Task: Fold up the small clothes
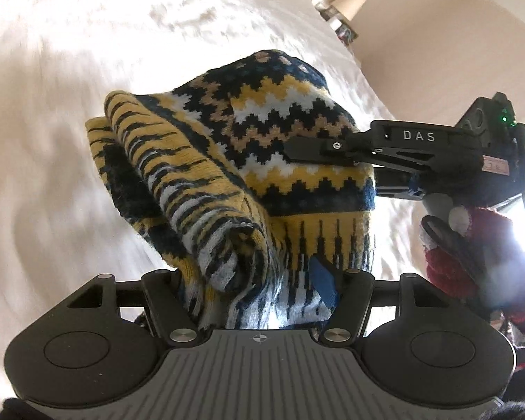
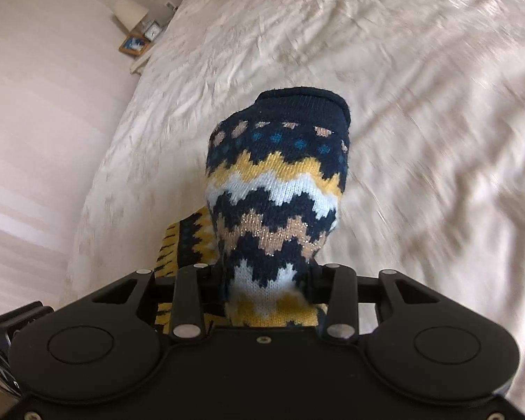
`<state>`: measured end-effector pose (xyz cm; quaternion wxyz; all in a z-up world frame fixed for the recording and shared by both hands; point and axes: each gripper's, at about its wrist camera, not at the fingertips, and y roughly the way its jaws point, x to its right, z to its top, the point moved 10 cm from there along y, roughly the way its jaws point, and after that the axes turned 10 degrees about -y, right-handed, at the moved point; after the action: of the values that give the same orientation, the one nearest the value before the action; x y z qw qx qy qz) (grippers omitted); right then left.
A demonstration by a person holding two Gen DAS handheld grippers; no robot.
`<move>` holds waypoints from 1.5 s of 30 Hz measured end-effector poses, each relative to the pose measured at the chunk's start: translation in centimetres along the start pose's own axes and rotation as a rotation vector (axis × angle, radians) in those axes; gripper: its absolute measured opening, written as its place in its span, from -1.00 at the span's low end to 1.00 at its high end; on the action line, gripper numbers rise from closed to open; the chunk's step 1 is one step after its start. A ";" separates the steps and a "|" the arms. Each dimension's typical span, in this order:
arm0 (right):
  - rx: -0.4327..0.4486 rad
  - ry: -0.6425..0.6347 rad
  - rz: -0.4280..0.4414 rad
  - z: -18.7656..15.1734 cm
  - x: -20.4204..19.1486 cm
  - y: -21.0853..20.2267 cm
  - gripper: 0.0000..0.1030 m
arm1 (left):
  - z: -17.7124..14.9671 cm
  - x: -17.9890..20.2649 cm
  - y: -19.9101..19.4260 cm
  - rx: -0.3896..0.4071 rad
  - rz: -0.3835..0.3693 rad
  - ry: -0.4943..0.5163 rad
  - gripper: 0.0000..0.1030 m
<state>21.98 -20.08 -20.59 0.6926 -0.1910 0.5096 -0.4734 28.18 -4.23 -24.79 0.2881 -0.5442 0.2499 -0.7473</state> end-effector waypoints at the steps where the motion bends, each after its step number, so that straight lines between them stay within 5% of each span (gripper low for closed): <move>1: -0.016 -0.001 0.004 -1.2 0.4 -0.5 -0.06 | -0.3 -0.2 0.3 -0.009 0.007 -0.009 0.21; 8: -0.115 -0.074 0.022 -7.1 2.8 -1.3 -0.03 | -5.5 -0.5 3.4 -0.016 0.124 -0.072 0.21; 12: -0.138 -0.125 -0.092 -8.1 6.1 0.0 0.26 | -5.5 -4.2 5.3 0.020 0.326 -0.126 0.24; 14: -0.154 -0.131 -0.136 -8.5 7.8 0.2 0.30 | -5.4 -6.2 5.4 0.036 0.352 -0.193 0.33; 19: -0.070 -0.168 -0.113 -8.0 8.2 -2.9 0.45 | -4.8 -6.1 3.9 0.095 0.447 -0.106 0.36; 23: 0.007 -0.214 -0.114 -7.5 7.9 -5.7 0.47 | -5.8 -4.9 0.4 0.188 0.499 -0.145 0.35; 24: 0.024 -0.234 -0.118 -7.4 7.6 -6.2 0.40 | -5.9 -4.6 -0.8 0.217 0.511 -0.145 0.34; 27: 0.053 -0.301 -0.103 -7.5 6.1 -6.9 -0.36 | -5.4 -1.9 -3.4 0.298 0.528 -0.070 0.33; 29: 0.046 -0.330 -0.089 -7.5 5.2 -6.5 -0.41 | -3.9 0.0 -2.7 0.310 0.520 0.005 0.33; 34: 0.020 -0.326 -0.129 -7.1 4.9 -3.8 -0.41 | -1.6 2.0 1.5 0.248 0.462 0.137 0.33; 39: -0.109 -0.273 -0.218 -7.4 7.0 0.9 -0.43 | -1.8 -2.8 6.2 0.075 0.533 0.139 0.35; 42: -0.142 -0.233 -0.222 -7.5 7.9 2.7 -0.51 | -1.8 -4.7 7.1 0.026 0.539 0.155 0.61; 43: -0.145 -0.237 -0.231 -7.4 7.9 2.8 -0.52 | -1.6 -5.1 7.2 0.017 0.546 0.149 0.85; 45: -0.141 -0.254 -0.244 -7.2 7.6 2.6 -0.47 | -1.2 -5.7 7.1 0.000 0.513 0.089 0.89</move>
<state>16.98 -23.71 -29.43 0.6737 -0.3579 0.4229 -0.4891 29.54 -5.19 -33.88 0.4569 -0.4298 0.3919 -0.6730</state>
